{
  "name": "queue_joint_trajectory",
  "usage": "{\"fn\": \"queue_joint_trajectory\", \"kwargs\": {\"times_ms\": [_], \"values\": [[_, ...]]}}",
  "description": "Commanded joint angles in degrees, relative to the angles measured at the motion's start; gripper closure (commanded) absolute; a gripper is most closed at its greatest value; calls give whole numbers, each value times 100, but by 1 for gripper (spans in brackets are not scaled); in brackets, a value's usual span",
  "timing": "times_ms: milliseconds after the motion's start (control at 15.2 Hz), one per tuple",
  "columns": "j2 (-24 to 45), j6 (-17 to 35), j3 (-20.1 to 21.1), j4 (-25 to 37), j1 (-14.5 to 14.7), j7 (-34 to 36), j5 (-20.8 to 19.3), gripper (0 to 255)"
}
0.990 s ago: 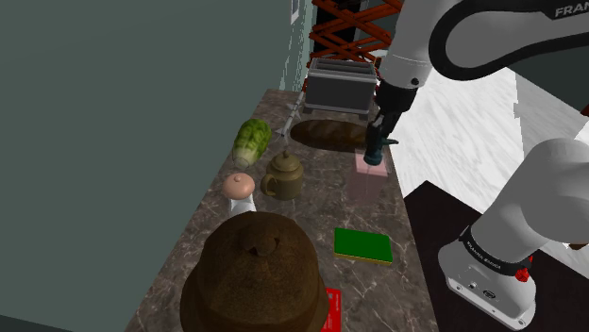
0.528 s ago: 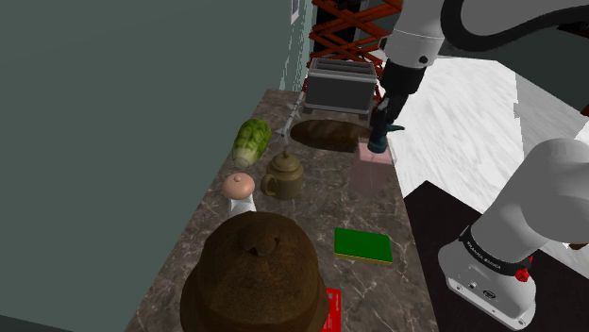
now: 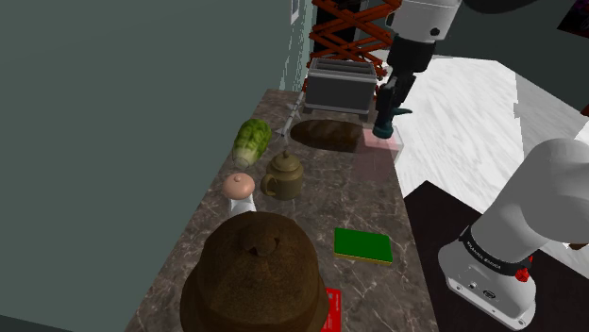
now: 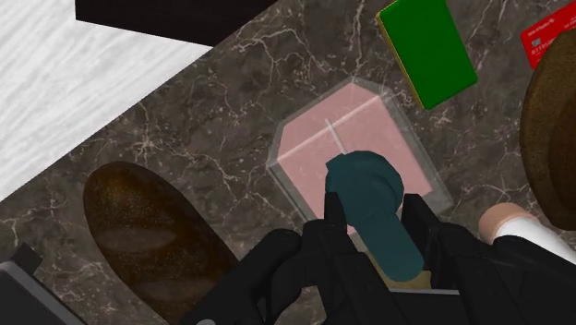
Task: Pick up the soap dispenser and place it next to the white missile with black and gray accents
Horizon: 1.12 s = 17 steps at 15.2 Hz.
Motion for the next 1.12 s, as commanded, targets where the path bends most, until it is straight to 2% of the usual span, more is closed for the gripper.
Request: {"fn": "queue_joint_trajectory", "kwargs": {"times_ms": [0,1056], "values": [[6,-155,-8,160,-3,15,-11,255],[229,-1310,-89,1541,-36,101,-96,255]]}}
